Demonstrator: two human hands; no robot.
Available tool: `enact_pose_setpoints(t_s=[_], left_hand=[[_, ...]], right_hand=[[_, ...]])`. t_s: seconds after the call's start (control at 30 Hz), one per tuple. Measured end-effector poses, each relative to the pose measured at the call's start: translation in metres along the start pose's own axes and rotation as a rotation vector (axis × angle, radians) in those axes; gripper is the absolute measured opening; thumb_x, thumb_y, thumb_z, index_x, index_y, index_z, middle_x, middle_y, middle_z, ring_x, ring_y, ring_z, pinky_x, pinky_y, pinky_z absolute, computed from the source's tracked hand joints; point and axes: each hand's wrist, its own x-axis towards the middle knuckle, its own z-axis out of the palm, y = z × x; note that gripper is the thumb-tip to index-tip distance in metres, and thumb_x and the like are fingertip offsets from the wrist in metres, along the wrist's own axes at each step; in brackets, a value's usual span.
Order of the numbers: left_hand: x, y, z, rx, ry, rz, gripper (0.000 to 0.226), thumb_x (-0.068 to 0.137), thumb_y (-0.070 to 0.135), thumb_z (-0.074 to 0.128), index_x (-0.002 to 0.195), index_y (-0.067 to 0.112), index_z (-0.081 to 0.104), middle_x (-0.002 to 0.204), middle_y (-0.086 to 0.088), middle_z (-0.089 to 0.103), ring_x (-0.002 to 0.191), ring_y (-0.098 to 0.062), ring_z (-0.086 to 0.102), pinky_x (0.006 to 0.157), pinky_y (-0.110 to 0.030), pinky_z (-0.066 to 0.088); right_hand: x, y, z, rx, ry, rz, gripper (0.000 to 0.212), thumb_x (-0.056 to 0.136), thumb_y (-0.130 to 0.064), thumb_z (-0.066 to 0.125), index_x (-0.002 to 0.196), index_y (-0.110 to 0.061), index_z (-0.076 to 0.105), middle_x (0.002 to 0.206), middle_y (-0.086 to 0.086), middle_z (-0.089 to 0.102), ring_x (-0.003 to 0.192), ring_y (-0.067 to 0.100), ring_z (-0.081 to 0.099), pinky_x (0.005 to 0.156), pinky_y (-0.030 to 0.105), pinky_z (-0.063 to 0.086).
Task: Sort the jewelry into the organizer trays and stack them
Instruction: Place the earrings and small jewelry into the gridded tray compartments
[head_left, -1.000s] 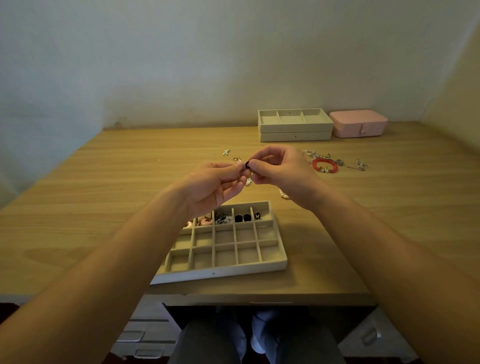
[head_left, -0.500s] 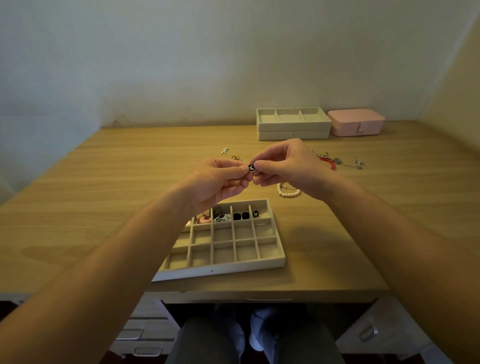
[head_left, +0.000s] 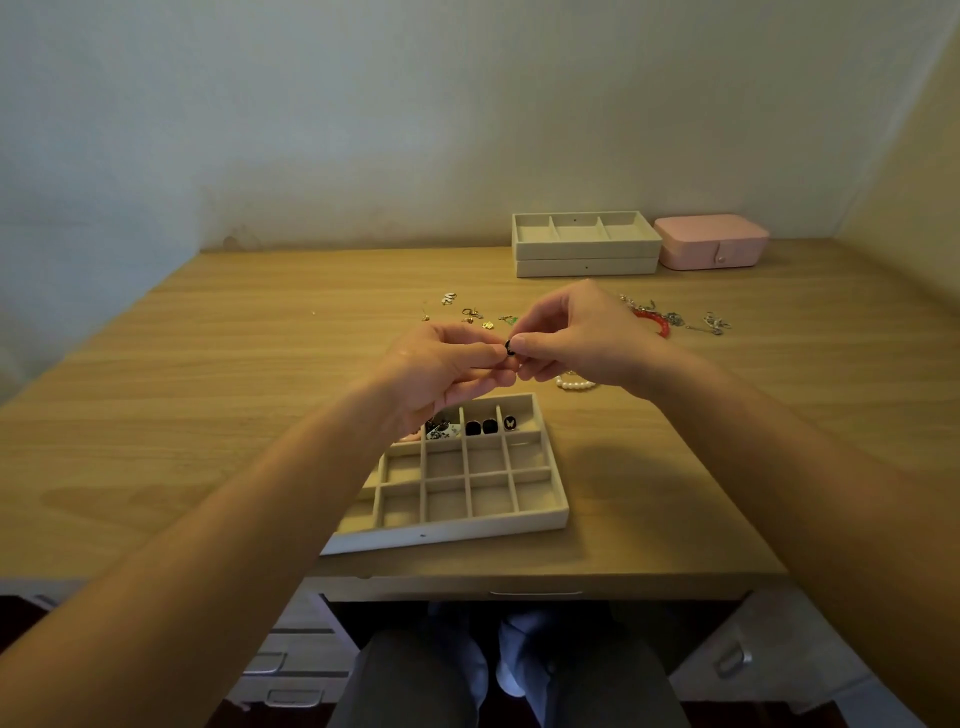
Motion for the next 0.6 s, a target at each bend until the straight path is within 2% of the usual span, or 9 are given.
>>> enact_pose_setpoints(t_s=[0.17, 0.27, 0.33, 0.4, 0.43, 0.5, 0.53, 0.6], left_hand=[[-0.001, -0.002, 0.001, 0.151, 0.016, 0.000, 0.015, 0.089, 0.009, 0.072, 0.104, 0.008, 0.074, 0.096, -0.013, 0.077, 0.078, -0.015, 0.071, 0.062, -0.020, 0.059], [0.001, -0.004, 0.000, 0.404, 0.082, 0.045, 0.012, 0.086, 0.019, 0.078, 0.098, 0.017, 0.078, 0.085, 0.001, 0.077, 0.072, -0.007, 0.063, 0.057, -0.018, 0.051], [0.005, -0.006, -0.002, 0.593, 0.145, 0.144, 0.004, 0.084, 0.022, 0.080, 0.088, 0.022, 0.079, 0.071, 0.012, 0.072, 0.063, 0.003, 0.058, 0.054, -0.011, 0.043], [0.009, -0.009, -0.003, 0.743, 0.154, 0.227, 0.005, 0.083, 0.021, 0.081, 0.082, 0.026, 0.080, 0.070, 0.014, 0.070, 0.063, 0.006, 0.057, 0.055, -0.009, 0.041], [0.010, -0.011, -0.003, 0.815, 0.143, 0.237, 0.007, 0.083, 0.022, 0.081, 0.081, 0.029, 0.079, 0.075, 0.008, 0.072, 0.068, 0.002, 0.058, 0.059, -0.013, 0.044], [0.014, -0.014, -0.003, 0.944, 0.094, 0.217, 0.009, 0.084, 0.025, 0.080, 0.079, 0.033, 0.079, 0.084, -0.005, 0.075, 0.077, -0.016, 0.063, 0.070, -0.029, 0.050], [0.015, -0.016, -0.003, 0.984, 0.070, 0.204, 0.010, 0.085, 0.025, 0.078, 0.079, 0.033, 0.080, 0.086, -0.006, 0.075, 0.081, -0.022, 0.065, 0.074, -0.034, 0.053], [0.016, -0.019, -0.002, 1.021, 0.048, 0.208, 0.010, 0.088, 0.024, 0.076, 0.083, 0.032, 0.081, 0.085, -0.002, 0.075, 0.086, -0.023, 0.067, 0.080, -0.038, 0.055]], right_hand=[[0.000, 0.003, 0.001, -0.141, -0.004, -0.006, 0.004, 0.095, -0.019, 0.070, 0.093, -0.020, 0.074, 0.081, 0.002, 0.076, 0.073, 0.015, 0.075, 0.071, 0.035, 0.065], [0.002, 0.006, 0.000, -0.231, -0.018, -0.017, 0.008, 0.095, -0.022, 0.071, 0.088, -0.025, 0.074, 0.081, 0.000, 0.074, 0.075, 0.019, 0.073, 0.071, 0.040, 0.065], [0.003, 0.008, 0.001, -0.353, -0.050, -0.045, 0.006, 0.094, -0.026, 0.072, 0.090, -0.026, 0.076, 0.081, -0.005, 0.073, 0.077, 0.014, 0.070, 0.070, 0.034, 0.063], [0.002, 0.009, 0.002, -0.452, -0.105, -0.054, 0.005, 0.094, -0.027, 0.073, 0.091, -0.028, 0.077, 0.084, -0.012, 0.070, 0.082, 0.009, 0.064, 0.065, 0.022, 0.053], [0.001, 0.009, 0.002, -0.492, -0.138, -0.053, 0.005, 0.094, -0.027, 0.073, 0.093, -0.028, 0.078, 0.086, -0.014, 0.068, 0.083, 0.007, 0.062, 0.064, 0.018, 0.046], [0.000, 0.010, 0.005, -0.580, -0.186, -0.051, 0.007, 0.094, -0.028, 0.072, 0.095, -0.027, 0.079, 0.087, -0.015, 0.065, 0.082, 0.006, 0.058, 0.062, 0.018, 0.040], [0.000, 0.011, 0.007, -0.618, -0.195, -0.054, 0.007, 0.094, -0.028, 0.072, 0.097, -0.027, 0.079, 0.086, -0.016, 0.064, 0.082, 0.005, 0.056, 0.062, 0.018, 0.039], [0.001, 0.013, 0.011, -0.672, -0.197, -0.069, 0.009, 0.094, -0.027, 0.072, 0.099, -0.027, 0.080, 0.084, -0.019, 0.061, 0.081, 0.003, 0.054, 0.065, 0.020, 0.040]])
